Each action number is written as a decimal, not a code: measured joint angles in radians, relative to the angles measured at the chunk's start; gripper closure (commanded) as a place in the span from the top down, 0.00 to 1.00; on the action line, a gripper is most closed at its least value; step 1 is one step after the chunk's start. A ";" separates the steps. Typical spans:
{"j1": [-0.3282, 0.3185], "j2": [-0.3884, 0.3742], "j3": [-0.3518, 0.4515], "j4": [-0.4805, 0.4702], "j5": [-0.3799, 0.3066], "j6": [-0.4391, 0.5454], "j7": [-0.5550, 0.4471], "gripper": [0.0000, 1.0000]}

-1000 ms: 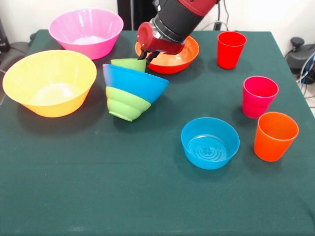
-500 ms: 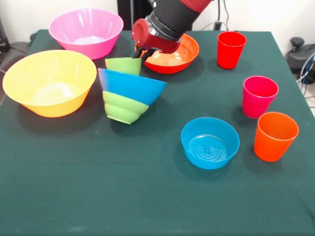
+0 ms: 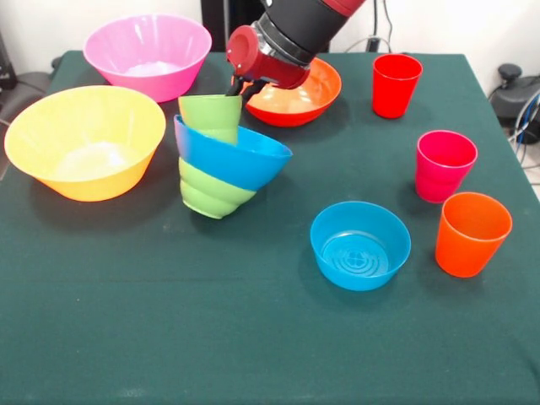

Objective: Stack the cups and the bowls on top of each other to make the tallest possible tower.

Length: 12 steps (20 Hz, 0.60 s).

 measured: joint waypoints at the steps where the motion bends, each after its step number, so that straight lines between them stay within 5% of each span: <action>1: 0.000 0.001 -0.002 -0.002 0.000 0.000 0.000 0.00; 12: -0.002 0.017 -0.023 -0.027 0.000 0.000 0.000 0.00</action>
